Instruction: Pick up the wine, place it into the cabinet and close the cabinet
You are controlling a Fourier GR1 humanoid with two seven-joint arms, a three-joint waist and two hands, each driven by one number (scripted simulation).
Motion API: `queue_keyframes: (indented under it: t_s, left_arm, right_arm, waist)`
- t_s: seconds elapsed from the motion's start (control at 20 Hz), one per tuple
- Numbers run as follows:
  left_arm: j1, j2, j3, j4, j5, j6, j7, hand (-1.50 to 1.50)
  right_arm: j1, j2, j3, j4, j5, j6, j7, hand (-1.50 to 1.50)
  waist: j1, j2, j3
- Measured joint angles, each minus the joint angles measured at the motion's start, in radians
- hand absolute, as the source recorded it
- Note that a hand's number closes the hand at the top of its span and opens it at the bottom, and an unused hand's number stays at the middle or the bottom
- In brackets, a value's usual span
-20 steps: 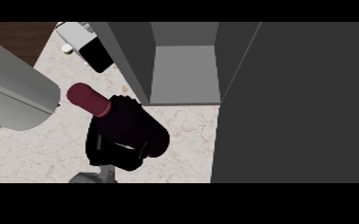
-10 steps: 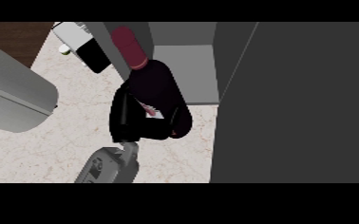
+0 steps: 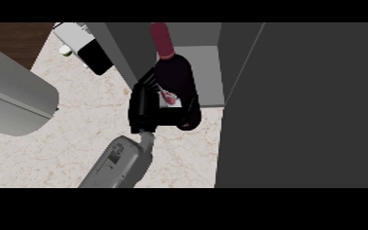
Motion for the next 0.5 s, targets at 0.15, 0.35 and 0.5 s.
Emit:
queue_keyframes:
  t_s: [0.15,0.35,0.5]
  left_arm:
    - [-0.037,0.0,-0.022,0.082,0.043,0.026,-0.047,1.5]
    - [-0.065,0.0,-0.056,0.182,0.116,0.041,-0.127,1.5]
    - [-0.087,0.0,-0.076,0.254,0.179,0.037,-0.187,1.5]
  right_arm:
    - [-0.003,0.007,0.001,0.0,-0.003,0.004,0.008,-1.5]
    - [-0.015,0.017,0.003,0.001,-0.006,0.009,0.018,-1.5]
    - [-0.006,0.022,0.002,0.002,-0.009,0.017,0.017,-1.5]
  waist:
    - [-0.005,0.001,0.0]
    - [-0.009,0.002,-0.001]
    - [-0.011,0.002,-0.001]
